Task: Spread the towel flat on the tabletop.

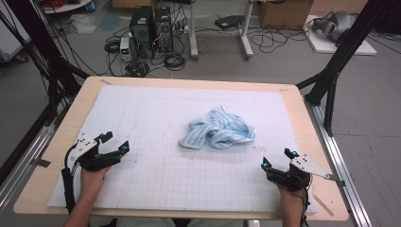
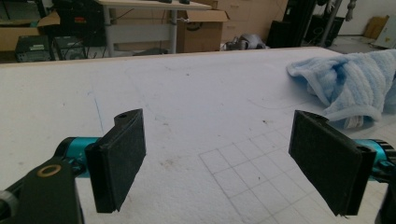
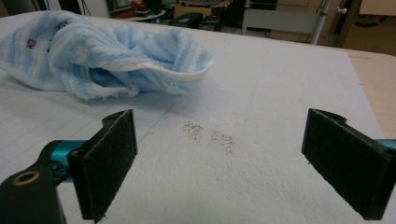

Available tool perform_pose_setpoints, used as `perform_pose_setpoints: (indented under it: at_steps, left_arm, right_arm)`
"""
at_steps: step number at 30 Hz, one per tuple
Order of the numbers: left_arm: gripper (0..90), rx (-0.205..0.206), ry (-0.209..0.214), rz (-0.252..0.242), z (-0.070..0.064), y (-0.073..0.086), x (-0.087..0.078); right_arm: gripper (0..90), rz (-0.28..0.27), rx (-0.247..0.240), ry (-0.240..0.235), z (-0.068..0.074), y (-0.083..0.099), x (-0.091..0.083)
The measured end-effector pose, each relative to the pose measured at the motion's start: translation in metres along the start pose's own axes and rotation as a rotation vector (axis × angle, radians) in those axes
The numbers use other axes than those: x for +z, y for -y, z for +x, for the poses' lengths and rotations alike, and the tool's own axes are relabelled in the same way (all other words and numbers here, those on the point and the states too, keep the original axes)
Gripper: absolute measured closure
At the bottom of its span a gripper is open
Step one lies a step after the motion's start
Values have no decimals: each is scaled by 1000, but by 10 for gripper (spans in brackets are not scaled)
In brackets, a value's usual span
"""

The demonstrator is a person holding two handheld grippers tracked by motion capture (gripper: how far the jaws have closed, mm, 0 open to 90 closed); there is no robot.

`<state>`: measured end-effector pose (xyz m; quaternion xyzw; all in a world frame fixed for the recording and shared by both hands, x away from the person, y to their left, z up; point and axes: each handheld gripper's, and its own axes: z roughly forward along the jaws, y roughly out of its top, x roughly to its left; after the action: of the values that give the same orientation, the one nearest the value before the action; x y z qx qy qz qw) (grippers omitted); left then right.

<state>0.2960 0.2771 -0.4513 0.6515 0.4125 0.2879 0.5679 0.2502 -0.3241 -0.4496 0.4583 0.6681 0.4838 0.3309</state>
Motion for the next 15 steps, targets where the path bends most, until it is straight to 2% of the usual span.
perform_pose_setpoints:
  at_steps: [7,15]
  left_arm:
    - [191,2,-6,10,-1,0,1]
    - [195,27,-8,23,-3,-1,2]
  right_arm:
    - [96,0,13,-2,0,0,0]
    - [96,-8,4,-4,0,0,-1]
